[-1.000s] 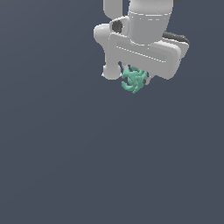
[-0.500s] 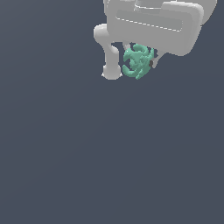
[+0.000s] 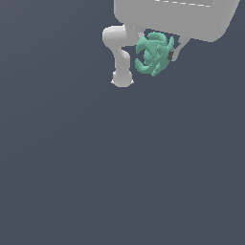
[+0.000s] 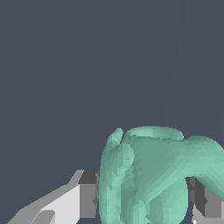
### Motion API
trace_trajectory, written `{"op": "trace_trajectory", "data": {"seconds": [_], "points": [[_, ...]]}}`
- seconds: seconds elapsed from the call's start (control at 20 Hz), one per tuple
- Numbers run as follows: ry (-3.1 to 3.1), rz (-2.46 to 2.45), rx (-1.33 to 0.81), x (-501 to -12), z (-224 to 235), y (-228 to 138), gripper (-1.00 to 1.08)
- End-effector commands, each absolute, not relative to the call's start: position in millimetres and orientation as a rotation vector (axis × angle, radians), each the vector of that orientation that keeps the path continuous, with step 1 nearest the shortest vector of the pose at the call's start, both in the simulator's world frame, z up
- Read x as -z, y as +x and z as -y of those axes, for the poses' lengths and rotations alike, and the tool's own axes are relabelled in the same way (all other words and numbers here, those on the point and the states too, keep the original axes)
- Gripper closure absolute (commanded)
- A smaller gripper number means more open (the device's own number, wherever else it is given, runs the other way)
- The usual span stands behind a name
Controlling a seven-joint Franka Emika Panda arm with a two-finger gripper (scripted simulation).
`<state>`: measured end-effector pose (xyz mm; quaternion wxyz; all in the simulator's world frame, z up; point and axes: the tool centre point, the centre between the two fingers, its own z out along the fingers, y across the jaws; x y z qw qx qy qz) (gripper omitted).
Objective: Pick up the object and move it to a goal position.
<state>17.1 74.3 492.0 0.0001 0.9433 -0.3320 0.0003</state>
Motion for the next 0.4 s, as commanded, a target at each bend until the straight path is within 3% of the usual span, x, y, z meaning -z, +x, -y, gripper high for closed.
{"op": "trace_trajectory", "data": {"seconds": [0.0,0.35], "points": [[2.963,1.043,-0.001,-496.6,-74.2,18.7,1.08],[2.963,1.043,-0.001,-500.6,-74.2,20.4,1.08]]}}
